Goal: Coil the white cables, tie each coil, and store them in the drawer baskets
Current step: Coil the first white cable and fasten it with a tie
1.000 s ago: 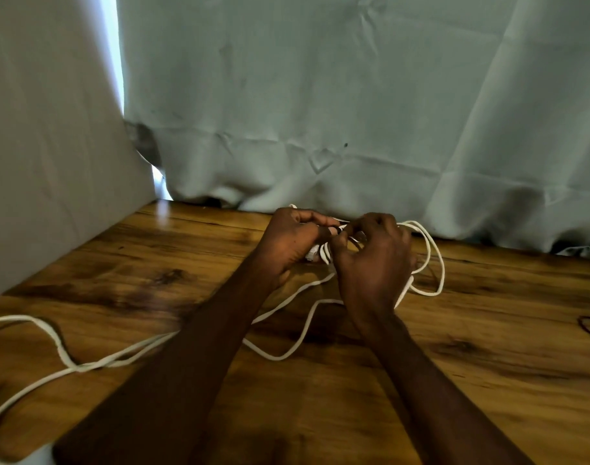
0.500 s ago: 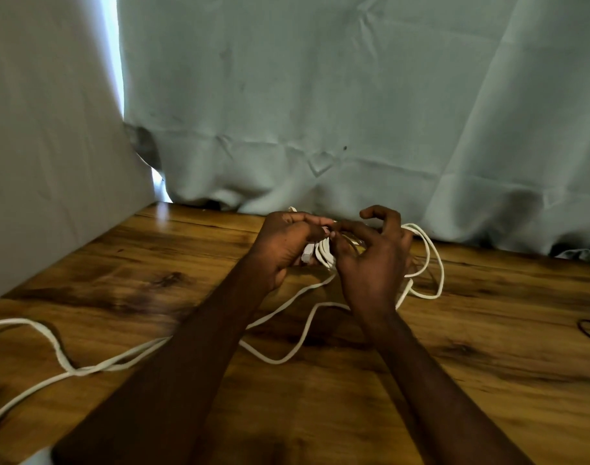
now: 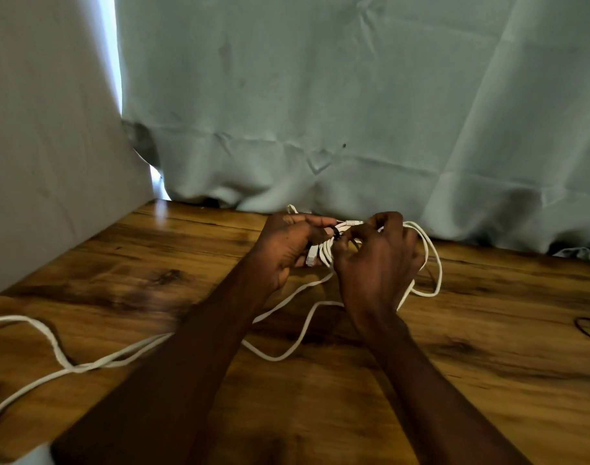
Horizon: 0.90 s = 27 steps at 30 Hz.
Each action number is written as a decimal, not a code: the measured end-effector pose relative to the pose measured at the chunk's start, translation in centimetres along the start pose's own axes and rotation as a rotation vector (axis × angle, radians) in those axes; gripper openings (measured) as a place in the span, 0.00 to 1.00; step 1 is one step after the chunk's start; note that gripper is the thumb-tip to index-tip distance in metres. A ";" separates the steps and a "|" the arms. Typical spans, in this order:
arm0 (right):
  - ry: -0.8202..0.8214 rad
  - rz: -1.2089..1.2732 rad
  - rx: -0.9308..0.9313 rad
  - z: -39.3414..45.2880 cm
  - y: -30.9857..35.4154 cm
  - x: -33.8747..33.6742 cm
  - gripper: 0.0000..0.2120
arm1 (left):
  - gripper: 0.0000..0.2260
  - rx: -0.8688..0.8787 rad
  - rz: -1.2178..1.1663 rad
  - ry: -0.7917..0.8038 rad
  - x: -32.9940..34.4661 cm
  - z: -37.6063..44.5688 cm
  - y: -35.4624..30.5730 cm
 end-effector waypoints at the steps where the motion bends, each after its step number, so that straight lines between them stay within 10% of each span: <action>1: -0.018 -0.031 -0.042 0.0 0.2 -0.2 0.09 | 0.10 -0.002 0.002 0.002 0.0 0.0 0.0; 27: -0.069 0.055 -0.055 -0.4 0.3 -0.5 0.05 | 0.11 -0.060 -0.062 0.064 0.2 0.2 0.8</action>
Point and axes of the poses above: each hand's wrist, its own z-axis towards the middle knuckle, its own x-axis out of the palm, y = z × x, the point moved 8 cm from there along z, towards the middle knuckle, and after that the axes turned 9 degrees about -z, right-handed, at the moved point
